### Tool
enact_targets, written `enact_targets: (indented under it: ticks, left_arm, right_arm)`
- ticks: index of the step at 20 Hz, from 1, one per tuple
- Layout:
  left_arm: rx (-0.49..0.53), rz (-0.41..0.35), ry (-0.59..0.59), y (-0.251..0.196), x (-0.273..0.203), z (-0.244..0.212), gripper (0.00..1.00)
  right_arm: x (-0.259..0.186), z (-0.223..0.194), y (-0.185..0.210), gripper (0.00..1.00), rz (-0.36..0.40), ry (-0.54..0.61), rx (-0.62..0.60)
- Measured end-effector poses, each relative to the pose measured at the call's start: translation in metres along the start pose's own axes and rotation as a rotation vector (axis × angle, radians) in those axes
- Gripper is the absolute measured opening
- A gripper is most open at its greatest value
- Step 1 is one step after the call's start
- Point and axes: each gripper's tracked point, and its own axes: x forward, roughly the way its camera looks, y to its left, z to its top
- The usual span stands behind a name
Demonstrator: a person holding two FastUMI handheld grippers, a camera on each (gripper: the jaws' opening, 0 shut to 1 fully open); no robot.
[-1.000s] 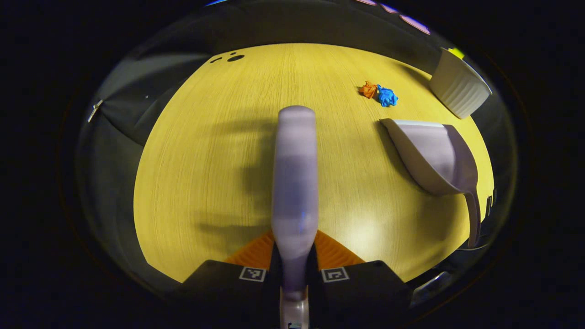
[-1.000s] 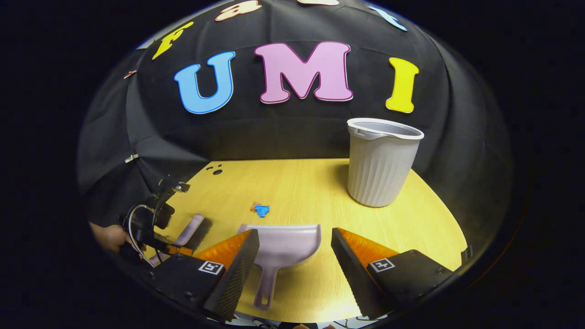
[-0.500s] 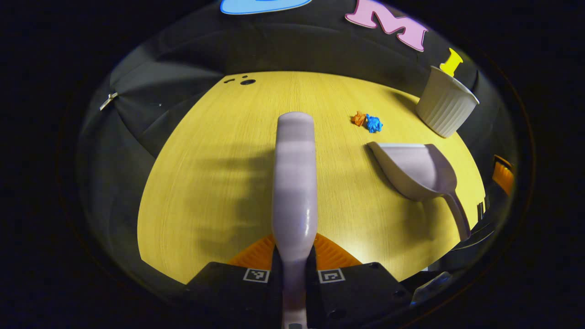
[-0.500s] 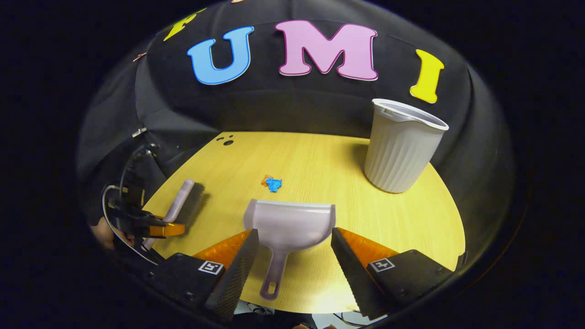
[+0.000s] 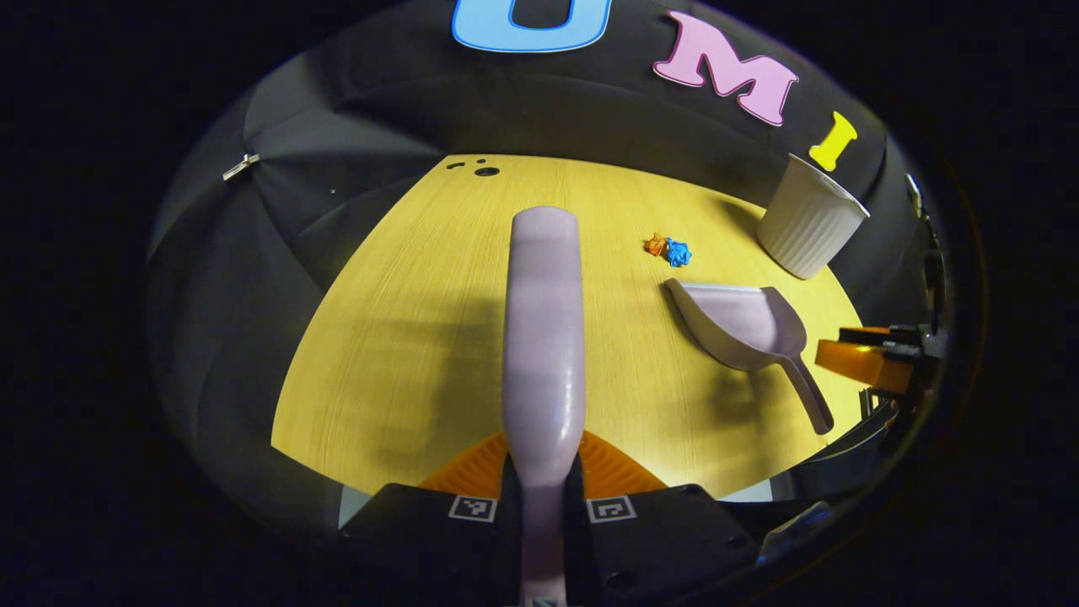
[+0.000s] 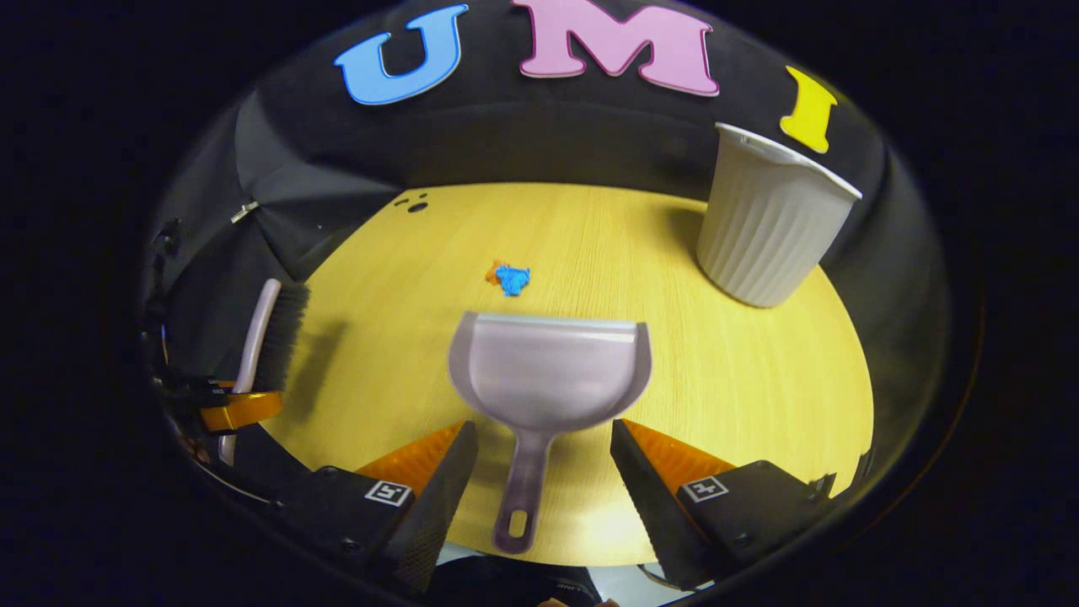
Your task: Pick up the small broom and dustpan from the desktop, sweep the trash into the dustpan with the broom, and then empty the trash into the garbage bin.
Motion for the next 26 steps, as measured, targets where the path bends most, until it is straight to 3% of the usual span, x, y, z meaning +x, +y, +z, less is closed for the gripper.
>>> enact_targets:
  ticks: [11,16,18,21,23,26]
  left_arm:
    - [-0.025,0.072,0.044,0.015,-0.021,-0.024,0.25]
    - [-0.033,0.095,0.051,0.012,-0.024,-0.022,0.25]
    - [-0.033,0.099,0.053,0.01,-0.024,-0.021,0.23]
    - [-0.026,0.097,0.058,0.003,-0.021,-0.017,0.24]
    - [-0.018,0.094,0.063,-0.002,-0.013,-0.012,0.24]
    - [0.009,0.076,0.081,-0.012,0.0,0.001,0.24]
  right_arm:
    - [0.068,-0.063,-0.013,1.0,-0.076,0.26,0.084]
    - [0.082,-0.04,-0.011,0.96,-0.09,0.234,0.034]
    - [0.083,-0.038,-0.008,0.83,-0.087,0.242,0.029]
    - [0.084,-0.036,-0.015,0.52,-0.089,0.25,0.042]
    - [0.085,-0.036,-0.013,0.39,-0.051,0.259,0.04]
    - [0.085,-0.036,-0.014,0.37,0.013,0.272,0.021]
